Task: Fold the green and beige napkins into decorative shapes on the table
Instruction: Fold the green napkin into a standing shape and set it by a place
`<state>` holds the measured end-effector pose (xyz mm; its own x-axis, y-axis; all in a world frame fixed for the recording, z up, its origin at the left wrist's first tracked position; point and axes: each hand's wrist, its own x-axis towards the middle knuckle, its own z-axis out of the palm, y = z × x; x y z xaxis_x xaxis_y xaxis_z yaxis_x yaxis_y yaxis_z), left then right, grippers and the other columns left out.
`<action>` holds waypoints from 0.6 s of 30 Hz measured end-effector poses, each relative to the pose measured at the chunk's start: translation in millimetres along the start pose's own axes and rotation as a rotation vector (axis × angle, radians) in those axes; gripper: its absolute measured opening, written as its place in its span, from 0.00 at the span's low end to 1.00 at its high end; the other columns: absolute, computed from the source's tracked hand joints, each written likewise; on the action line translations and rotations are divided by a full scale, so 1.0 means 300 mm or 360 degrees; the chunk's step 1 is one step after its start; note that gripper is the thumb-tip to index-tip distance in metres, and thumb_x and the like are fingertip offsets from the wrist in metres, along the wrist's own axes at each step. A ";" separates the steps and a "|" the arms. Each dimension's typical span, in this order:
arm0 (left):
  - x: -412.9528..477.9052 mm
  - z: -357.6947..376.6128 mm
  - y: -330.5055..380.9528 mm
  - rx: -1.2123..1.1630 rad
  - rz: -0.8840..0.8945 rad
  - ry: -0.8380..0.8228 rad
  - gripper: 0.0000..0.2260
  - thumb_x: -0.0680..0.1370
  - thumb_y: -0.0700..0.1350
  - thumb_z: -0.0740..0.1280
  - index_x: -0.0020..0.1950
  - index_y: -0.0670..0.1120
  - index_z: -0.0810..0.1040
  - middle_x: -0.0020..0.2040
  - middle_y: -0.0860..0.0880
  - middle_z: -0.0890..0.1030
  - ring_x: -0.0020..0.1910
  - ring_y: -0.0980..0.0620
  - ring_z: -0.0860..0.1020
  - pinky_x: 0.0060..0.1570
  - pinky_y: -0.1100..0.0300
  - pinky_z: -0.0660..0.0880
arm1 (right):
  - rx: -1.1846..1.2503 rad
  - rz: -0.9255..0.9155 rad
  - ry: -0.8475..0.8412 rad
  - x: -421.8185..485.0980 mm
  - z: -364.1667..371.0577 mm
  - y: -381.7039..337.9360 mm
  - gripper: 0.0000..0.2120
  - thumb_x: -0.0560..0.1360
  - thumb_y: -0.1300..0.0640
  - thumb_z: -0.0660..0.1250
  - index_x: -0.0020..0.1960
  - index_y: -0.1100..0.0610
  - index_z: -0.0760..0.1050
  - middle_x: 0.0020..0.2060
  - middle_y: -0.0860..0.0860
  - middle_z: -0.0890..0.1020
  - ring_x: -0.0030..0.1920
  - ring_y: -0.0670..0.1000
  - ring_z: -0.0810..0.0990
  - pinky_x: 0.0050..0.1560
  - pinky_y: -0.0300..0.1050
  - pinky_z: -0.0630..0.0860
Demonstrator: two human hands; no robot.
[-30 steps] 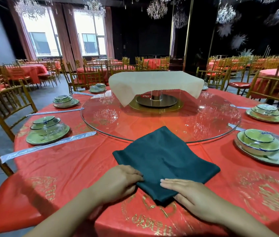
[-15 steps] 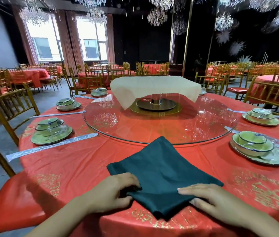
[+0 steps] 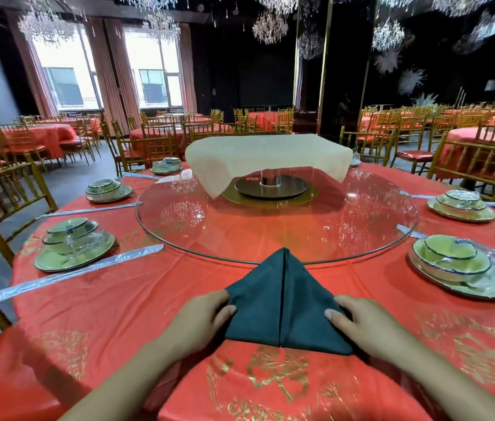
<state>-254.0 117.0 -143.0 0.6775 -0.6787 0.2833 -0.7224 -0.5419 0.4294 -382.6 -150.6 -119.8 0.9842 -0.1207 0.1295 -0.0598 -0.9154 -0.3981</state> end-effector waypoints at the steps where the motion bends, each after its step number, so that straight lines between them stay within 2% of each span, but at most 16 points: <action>1: 0.010 0.002 0.003 0.0001 -0.0033 0.0006 0.16 0.69 0.64 0.47 0.34 0.53 0.61 0.35 0.50 0.75 0.42 0.43 0.74 0.38 0.55 0.62 | -0.0093 0.0037 -0.0002 0.008 -0.004 -0.008 0.17 0.78 0.46 0.57 0.34 0.51 0.60 0.30 0.46 0.69 0.39 0.52 0.70 0.37 0.49 0.63; 3: 0.036 0.000 0.013 0.0022 -0.0128 0.0020 0.14 0.73 0.60 0.52 0.34 0.53 0.58 0.40 0.42 0.78 0.44 0.41 0.75 0.39 0.53 0.64 | -0.0223 0.0112 -0.0006 0.032 -0.012 -0.018 0.18 0.79 0.46 0.56 0.34 0.50 0.57 0.32 0.46 0.69 0.43 0.55 0.72 0.38 0.49 0.61; 5: 0.059 0.005 0.019 0.0129 -0.0221 0.0000 0.14 0.79 0.54 0.56 0.35 0.52 0.59 0.44 0.42 0.79 0.47 0.41 0.76 0.39 0.53 0.63 | -0.0295 0.0156 -0.0033 0.062 -0.018 -0.023 0.18 0.79 0.46 0.55 0.34 0.50 0.56 0.41 0.49 0.77 0.51 0.57 0.75 0.40 0.48 0.62; 7: 0.075 0.017 0.021 0.0285 -0.0288 -0.0024 0.11 0.80 0.51 0.57 0.40 0.50 0.61 0.48 0.42 0.80 0.51 0.40 0.76 0.40 0.53 0.63 | -0.0348 0.0177 -0.0071 0.091 -0.018 -0.022 0.18 0.80 0.46 0.54 0.34 0.50 0.55 0.49 0.53 0.79 0.54 0.57 0.75 0.41 0.48 0.62; 9: 0.088 0.020 0.023 0.0439 -0.0309 -0.0060 0.09 0.81 0.51 0.56 0.44 0.49 0.62 0.51 0.43 0.79 0.54 0.40 0.75 0.43 0.52 0.66 | -0.0427 0.0188 -0.0077 0.116 -0.009 -0.018 0.17 0.80 0.45 0.53 0.35 0.50 0.56 0.51 0.55 0.79 0.54 0.58 0.76 0.40 0.48 0.63; 11: 0.101 0.018 0.020 0.0513 -0.0294 -0.0113 0.09 0.81 0.51 0.55 0.48 0.47 0.66 0.53 0.43 0.79 0.55 0.40 0.75 0.46 0.51 0.68 | -0.0542 0.0203 -0.0060 0.129 0.010 -0.013 0.14 0.80 0.44 0.52 0.40 0.50 0.58 0.52 0.55 0.79 0.55 0.58 0.76 0.40 0.47 0.62; 13: 0.113 0.013 0.018 0.0567 -0.0286 -0.0148 0.09 0.81 0.52 0.54 0.49 0.47 0.66 0.54 0.44 0.78 0.56 0.40 0.75 0.47 0.51 0.68 | -0.0639 0.0204 -0.0010 0.130 0.028 -0.016 0.11 0.80 0.44 0.51 0.45 0.50 0.58 0.54 0.53 0.79 0.56 0.57 0.76 0.40 0.46 0.61; 18: 0.132 0.021 0.010 0.0567 -0.0264 -0.0207 0.12 0.81 0.52 0.53 0.55 0.44 0.67 0.56 0.44 0.74 0.55 0.39 0.74 0.48 0.50 0.68 | -0.0643 0.0242 0.0034 0.135 0.050 -0.012 0.11 0.80 0.44 0.50 0.49 0.52 0.60 0.55 0.52 0.79 0.56 0.57 0.77 0.39 0.46 0.61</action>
<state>-230.3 85.4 -135.8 0.7820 -0.6126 0.1146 -0.6232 -0.7712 0.1299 -340.1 -146.4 -126.8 0.9558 -0.2696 0.1175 -0.2683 -0.9629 -0.0272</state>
